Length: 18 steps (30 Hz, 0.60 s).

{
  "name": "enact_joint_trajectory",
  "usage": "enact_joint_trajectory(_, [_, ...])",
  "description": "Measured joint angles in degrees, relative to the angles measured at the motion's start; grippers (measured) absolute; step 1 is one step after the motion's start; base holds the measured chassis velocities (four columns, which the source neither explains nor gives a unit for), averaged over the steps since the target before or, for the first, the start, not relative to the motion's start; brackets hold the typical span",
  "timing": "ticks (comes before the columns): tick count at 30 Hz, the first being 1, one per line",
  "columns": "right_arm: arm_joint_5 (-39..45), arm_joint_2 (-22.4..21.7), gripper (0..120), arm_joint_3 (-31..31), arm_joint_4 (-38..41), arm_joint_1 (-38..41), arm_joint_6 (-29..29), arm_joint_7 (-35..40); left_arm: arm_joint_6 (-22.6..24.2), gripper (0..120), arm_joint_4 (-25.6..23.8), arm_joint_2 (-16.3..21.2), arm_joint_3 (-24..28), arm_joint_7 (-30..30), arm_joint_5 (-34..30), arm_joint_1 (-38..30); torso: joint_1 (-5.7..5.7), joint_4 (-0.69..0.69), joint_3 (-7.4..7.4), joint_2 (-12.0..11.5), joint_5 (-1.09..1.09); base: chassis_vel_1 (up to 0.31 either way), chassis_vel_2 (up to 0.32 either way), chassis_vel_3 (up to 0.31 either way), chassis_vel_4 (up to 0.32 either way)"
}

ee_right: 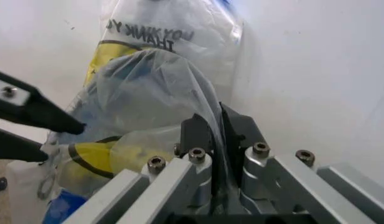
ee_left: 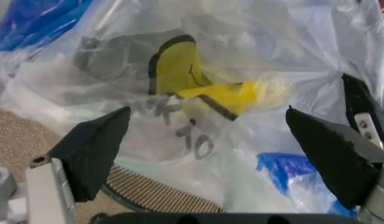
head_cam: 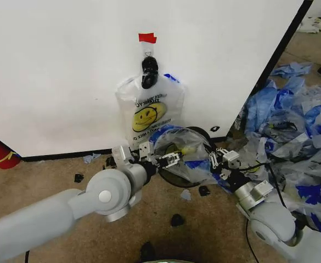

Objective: Pick up the garbage bag from the wall and place it over the trash bin.

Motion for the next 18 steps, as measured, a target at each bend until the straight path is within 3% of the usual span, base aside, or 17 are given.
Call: enact_joint_trajectory(18, [0.1, -0.2, 0, 0.1, -0.5, 0.1, 0.6, -0.1, 0.3, 95, 3.5, -4.1, 3.2, -2.9, -0.7, -2.2, 0.0, 0.0, 0.0, 0.0, 0.0, 0.0, 0.0, 0.0, 0.0])
